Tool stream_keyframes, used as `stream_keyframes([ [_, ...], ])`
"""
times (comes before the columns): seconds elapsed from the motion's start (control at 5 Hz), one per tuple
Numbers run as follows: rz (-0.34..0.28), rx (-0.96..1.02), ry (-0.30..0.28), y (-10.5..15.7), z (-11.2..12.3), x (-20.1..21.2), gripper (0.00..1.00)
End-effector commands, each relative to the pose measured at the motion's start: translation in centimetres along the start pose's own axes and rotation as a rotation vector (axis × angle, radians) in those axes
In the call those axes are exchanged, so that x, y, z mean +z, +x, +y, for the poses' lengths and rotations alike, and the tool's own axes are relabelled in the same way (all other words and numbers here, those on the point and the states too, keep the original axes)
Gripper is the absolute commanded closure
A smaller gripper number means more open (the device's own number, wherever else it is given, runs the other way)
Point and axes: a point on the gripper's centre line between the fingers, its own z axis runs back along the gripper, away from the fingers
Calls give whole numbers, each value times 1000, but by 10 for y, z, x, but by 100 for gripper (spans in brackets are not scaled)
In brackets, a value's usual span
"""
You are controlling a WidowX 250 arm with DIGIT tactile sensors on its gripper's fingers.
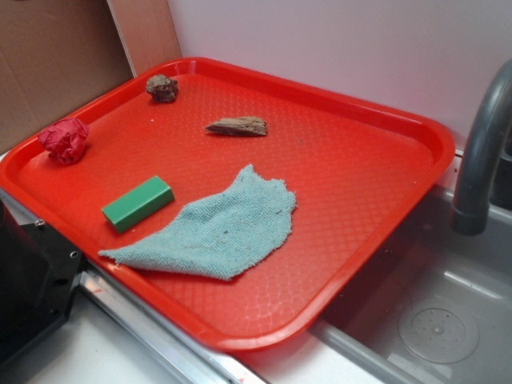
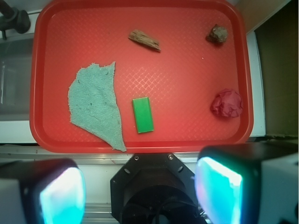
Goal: Grab the red paper.
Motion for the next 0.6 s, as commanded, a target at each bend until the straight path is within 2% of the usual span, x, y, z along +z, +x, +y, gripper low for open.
stream_keyframes([
  [0.0, 0, 0, 0, 0, 0, 0, 0],
  [0.2, -55, -43, 118, 13, 33, -34, 0],
  [0.4, -48, 31, 122, 22, 66, -60, 0],
])
